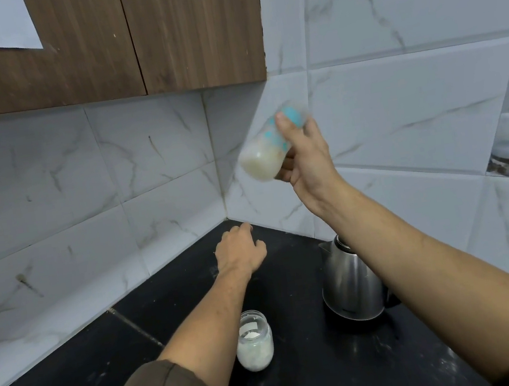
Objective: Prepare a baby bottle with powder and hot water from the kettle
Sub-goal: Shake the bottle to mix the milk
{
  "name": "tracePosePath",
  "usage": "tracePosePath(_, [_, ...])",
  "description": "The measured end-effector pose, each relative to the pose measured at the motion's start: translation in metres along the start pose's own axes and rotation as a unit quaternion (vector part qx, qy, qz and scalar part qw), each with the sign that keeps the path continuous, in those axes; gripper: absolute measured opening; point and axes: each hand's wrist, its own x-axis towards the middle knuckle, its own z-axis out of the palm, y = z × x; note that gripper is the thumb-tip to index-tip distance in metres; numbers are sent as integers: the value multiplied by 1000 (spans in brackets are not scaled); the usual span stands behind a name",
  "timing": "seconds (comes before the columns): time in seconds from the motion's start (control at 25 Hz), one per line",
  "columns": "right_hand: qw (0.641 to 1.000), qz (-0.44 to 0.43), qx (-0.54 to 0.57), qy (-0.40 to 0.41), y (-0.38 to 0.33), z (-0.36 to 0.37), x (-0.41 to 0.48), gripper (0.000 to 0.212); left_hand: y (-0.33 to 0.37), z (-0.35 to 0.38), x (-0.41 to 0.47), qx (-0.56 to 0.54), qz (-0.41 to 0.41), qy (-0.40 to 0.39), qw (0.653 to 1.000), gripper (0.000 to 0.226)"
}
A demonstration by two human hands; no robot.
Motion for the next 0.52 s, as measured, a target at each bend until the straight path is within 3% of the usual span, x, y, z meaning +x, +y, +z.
tracePosePath(0.08, [990,-32,-106,-86,4,-1,-6,56,2,0,1,-1,3,0,1000,50])
tracePosePath(0.12, [994,-28,-80,-72,3,-1,-6,56,4,-1,1,-3,5,2,1000,50])
tracePosePath(0.24, [988,29,107,103,4,2,4,57,3,-2,-1,1,5,3,1000,50])
tracePosePath(0.28, [982,41,135,122,5,3,6,58,2,-1,-1,3,2,2,1000,50])
tracePosePath(0.32, [986,54,119,103,3,4,5,59,1,-1,-1,3,0,1,1000,51])
tracePosePath(0.44, [994,39,-82,-65,2,6,-6,59,-1,2,0,1,-5,-6,1000,51])
tracePosePath(0.52, [992,3,-95,-81,2,2,-4,57,-1,2,2,-4,-1,-6,1000,50])
